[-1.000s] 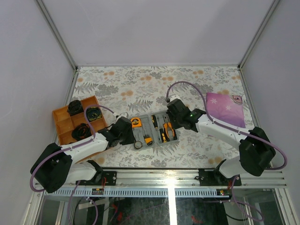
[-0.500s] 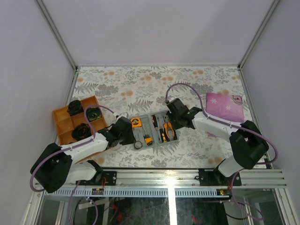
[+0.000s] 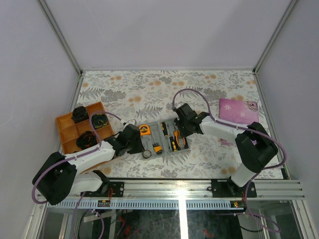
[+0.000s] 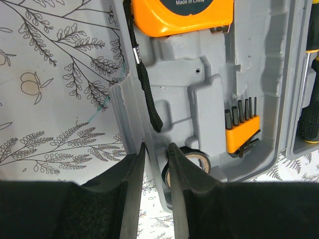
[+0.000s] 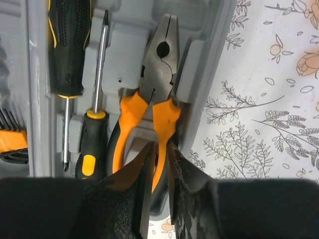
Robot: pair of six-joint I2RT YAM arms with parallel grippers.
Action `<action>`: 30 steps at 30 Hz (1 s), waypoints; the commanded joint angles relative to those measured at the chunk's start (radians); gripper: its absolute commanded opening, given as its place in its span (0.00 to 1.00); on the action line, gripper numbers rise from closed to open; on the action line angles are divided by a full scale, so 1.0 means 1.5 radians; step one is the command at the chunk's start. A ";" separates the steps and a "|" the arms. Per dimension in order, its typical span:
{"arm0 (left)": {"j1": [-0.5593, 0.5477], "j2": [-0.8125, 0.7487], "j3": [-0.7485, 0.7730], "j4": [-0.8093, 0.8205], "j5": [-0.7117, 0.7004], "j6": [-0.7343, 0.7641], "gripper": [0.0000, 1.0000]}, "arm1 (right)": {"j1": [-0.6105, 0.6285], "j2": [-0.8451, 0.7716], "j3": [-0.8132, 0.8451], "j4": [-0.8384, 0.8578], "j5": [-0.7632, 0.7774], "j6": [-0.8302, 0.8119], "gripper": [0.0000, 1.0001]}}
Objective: Sort the tools into containers
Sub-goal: Place the pliers in the storage box.
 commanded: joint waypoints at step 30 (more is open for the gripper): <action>0.003 0.013 -0.001 0.022 0.006 0.015 0.23 | -0.011 0.112 0.142 -0.019 -0.003 -0.028 0.23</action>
